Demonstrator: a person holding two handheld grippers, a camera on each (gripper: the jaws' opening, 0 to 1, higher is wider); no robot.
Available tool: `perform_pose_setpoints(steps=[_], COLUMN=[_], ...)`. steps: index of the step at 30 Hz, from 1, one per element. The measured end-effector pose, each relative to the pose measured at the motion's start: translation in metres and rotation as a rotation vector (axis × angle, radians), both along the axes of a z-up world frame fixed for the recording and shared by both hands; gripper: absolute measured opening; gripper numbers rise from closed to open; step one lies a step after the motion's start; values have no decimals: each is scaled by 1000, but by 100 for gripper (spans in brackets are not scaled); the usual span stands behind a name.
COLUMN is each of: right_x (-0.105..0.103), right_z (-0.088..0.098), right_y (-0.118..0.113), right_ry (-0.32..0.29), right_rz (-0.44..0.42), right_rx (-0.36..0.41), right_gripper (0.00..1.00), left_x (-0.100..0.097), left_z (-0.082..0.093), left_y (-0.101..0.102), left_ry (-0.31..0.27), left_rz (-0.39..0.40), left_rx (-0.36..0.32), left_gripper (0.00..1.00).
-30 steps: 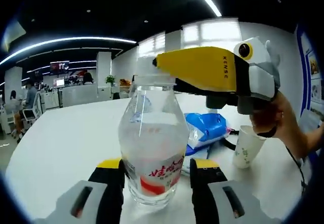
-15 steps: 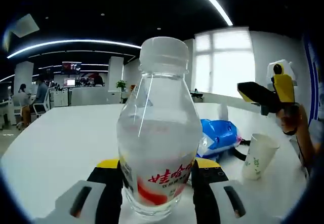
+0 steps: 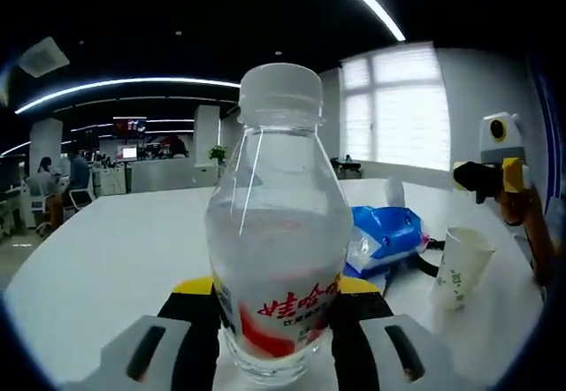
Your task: Arrange the tabletop items into an orderly group along one side of the table until the central work area is clear of visible clutter.
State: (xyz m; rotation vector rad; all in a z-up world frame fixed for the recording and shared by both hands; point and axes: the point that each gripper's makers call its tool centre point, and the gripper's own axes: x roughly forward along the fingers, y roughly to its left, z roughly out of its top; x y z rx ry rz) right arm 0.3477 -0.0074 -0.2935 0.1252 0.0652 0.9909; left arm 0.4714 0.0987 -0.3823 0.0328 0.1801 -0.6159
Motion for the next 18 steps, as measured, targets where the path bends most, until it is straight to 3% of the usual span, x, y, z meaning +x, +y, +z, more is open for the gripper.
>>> perform_pose_setpoints(steps=[7, 14, 18], right_x=[10, 29, 41], right_z=[9, 14, 12], right_y=[-33, -70, -93], right_ry=[-45, -32, -21], right_rz=[-67, -171, -231], right_rx=[0, 63, 56], right_gripper=[25, 25, 25], left_x=[-1, -3, -8], left_z=[0, 0, 5], left_y=[7, 9, 11], left_ry=[6, 15, 20], left_rz=[21, 25, 53], left_rx=[14, 17, -12], left_gripper=[47, 48, 48])
